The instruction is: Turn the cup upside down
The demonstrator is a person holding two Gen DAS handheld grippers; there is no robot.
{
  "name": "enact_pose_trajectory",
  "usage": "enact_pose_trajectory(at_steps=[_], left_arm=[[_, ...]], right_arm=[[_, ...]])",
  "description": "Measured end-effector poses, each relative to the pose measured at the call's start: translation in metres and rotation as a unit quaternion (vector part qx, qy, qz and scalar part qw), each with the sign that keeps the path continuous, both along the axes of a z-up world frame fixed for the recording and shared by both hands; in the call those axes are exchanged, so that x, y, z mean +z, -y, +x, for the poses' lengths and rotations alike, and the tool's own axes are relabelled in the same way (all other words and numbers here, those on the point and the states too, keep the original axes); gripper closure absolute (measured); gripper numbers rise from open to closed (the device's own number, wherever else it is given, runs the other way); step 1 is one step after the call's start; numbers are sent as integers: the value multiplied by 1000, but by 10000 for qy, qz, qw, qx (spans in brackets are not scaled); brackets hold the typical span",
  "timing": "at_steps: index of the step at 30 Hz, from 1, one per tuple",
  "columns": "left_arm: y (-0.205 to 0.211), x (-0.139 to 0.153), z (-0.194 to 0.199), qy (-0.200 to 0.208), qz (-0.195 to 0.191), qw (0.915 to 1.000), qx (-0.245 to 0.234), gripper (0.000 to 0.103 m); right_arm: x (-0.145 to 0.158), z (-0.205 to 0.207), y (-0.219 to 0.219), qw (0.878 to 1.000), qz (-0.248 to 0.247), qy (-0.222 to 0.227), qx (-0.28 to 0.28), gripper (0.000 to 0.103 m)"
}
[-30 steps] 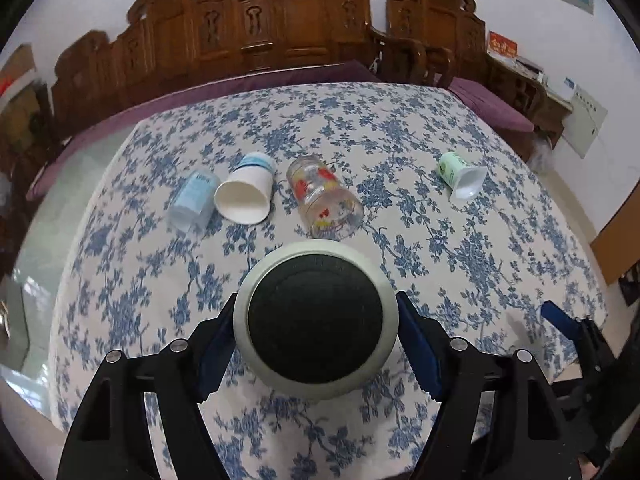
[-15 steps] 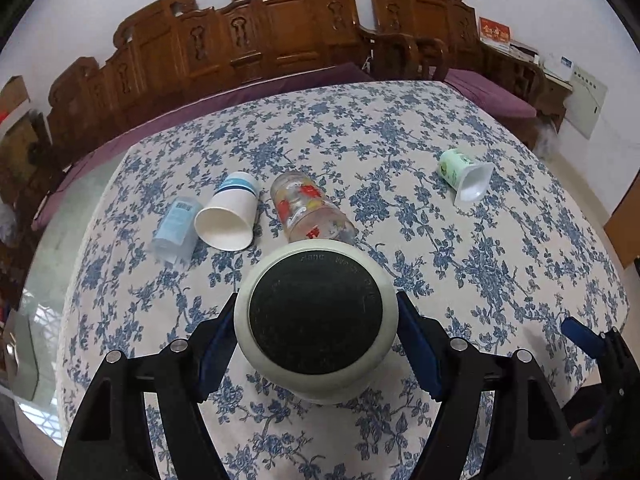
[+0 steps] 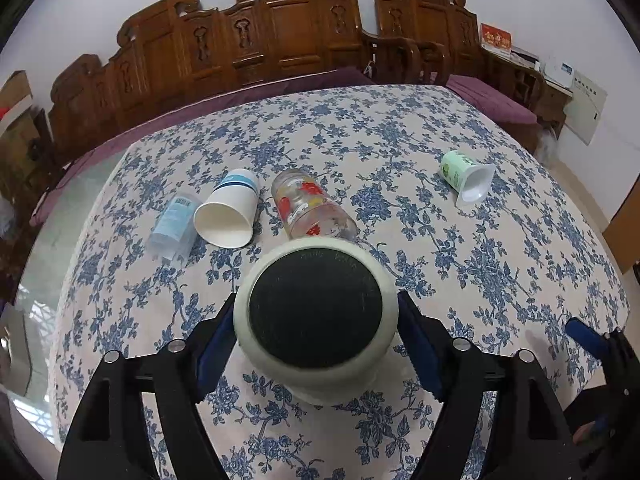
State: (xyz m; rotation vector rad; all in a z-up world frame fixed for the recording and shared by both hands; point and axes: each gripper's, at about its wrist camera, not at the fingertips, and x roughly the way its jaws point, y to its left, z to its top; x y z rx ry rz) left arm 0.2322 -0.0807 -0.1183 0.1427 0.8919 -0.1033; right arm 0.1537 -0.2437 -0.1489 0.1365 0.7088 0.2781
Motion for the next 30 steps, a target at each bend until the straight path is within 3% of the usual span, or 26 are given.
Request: enact_pose_trajectory(at_steps=[7,14,18,30], left_arm=[[-14,2,-29,136,-286,9995,52,16],[-34,7,-62,234,-607,9978,89,14],[-43,10,-81,255,-619,9977,97,8],[-72,32,-132,436,-658,9963,337,8]], right_arm=[[11,-7,1,9998,-129,151,-52,3],[22,-13,-7,9995,-239,204,-1,3],[34,-20,-11,9992,-270,304,26,3],[68,-55,-15,9989,-278,369,-7,3]])
